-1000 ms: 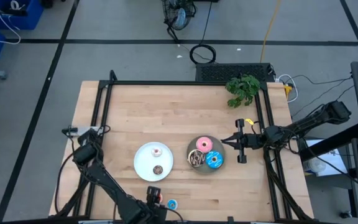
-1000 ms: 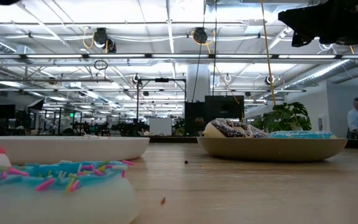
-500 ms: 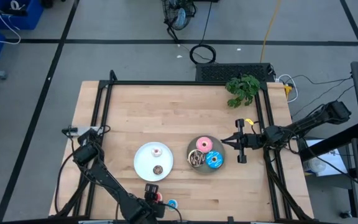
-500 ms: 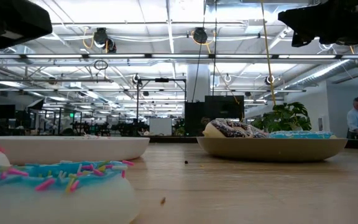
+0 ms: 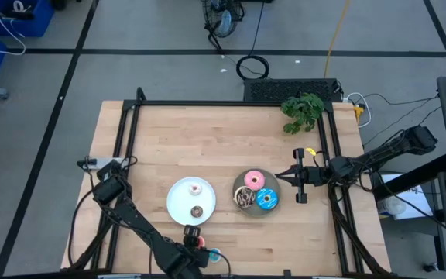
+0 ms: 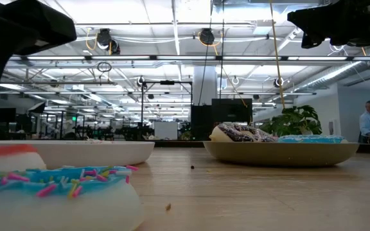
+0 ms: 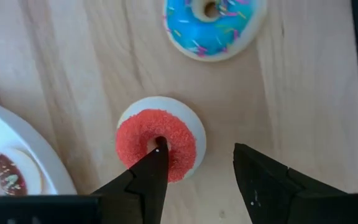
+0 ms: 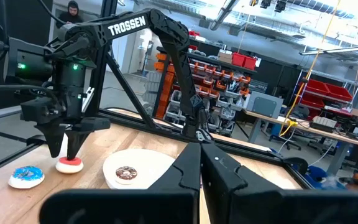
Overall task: Pick & Place donuts
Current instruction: Put the small orange donut on the white plate
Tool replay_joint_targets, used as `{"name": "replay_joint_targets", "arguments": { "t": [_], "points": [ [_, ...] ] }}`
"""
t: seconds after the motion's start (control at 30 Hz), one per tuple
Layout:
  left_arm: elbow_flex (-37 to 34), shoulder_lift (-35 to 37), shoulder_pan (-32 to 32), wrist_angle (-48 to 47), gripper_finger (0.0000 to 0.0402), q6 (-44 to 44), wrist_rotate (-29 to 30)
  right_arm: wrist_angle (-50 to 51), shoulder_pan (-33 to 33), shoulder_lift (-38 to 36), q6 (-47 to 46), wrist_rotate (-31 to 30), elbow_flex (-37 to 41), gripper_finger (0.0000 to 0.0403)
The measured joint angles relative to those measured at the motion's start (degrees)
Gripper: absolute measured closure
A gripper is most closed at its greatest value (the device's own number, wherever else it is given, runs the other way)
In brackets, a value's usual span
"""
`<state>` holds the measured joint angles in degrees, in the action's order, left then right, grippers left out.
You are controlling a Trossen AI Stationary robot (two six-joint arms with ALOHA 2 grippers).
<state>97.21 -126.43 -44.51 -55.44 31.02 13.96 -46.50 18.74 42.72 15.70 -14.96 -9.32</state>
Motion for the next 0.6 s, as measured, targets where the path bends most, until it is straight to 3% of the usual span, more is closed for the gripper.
{"name": "replay_joint_targets", "arguments": {
  "t": [0.6],
  "points": [
    [1.6, 0.0, 2.5, -1.1, 0.0220, -2.8, -1.7, -0.4, 0.0, 0.0, 0.1, 0.0, 0.0, 0.0403]
  ]
}}
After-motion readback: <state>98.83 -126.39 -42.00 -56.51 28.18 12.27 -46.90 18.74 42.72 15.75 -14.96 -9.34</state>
